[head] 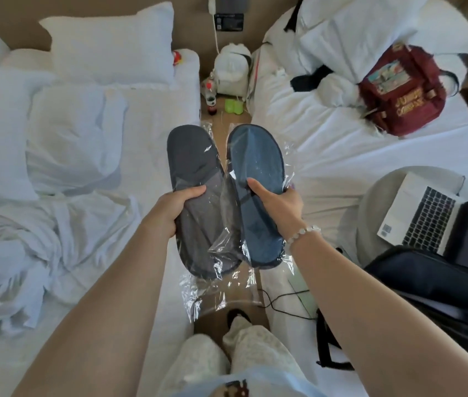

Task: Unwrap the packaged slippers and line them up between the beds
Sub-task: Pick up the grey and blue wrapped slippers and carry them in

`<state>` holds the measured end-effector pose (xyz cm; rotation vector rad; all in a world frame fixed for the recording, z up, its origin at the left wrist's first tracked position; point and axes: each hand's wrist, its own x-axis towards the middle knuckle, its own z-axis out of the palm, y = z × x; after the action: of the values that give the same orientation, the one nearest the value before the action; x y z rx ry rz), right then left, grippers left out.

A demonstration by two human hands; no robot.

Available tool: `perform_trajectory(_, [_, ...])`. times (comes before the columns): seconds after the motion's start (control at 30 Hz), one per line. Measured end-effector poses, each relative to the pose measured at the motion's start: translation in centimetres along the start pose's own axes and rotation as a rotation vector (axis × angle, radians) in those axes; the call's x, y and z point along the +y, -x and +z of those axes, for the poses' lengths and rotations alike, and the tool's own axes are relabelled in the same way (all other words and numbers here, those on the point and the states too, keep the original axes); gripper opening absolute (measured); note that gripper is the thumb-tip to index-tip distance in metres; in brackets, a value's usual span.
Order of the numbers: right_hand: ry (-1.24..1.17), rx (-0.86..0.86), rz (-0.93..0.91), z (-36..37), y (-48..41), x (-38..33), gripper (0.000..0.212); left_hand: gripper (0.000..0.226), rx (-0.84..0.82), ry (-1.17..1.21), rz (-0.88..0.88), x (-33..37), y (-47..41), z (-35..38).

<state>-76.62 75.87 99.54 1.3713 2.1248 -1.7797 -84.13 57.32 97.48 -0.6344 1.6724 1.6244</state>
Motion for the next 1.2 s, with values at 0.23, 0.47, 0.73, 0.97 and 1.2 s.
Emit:
perform_trajectory(0.23, [0.042,0.029,0.04,2.5,-3.5,-2.0,0.058,0.049,0.026,-0.033,-0.053,2.8,-3.6,-0.6])
perform_trajectory(0.47, [0.084,0.013,0.084,6.2,-7.9,-6.1,0.063,0.052,-0.006,-0.04,-0.091,7.8,-9.0,-1.5])
perform_trajectory(0.73, [0.014,0.012,0.122,11.3,-14.8,-12.8,0.044,0.046,-0.04,-0.044,-0.125,16.1,-15.9,-2.6])
perform_trajectory(0.97, [0.044,0.098,0.089,11.5,-19.9,-16.6,0.053,0.049,-0.099,-0.064,-0.124,21.1,-19.8,-0.6])
perform_trajectory(1.2, [0.032,0.065,0.097,12.7,-25.0,-19.4,0.048,0.046,-0.092,-0.068,-0.12,25.0,-24.4,0.4])
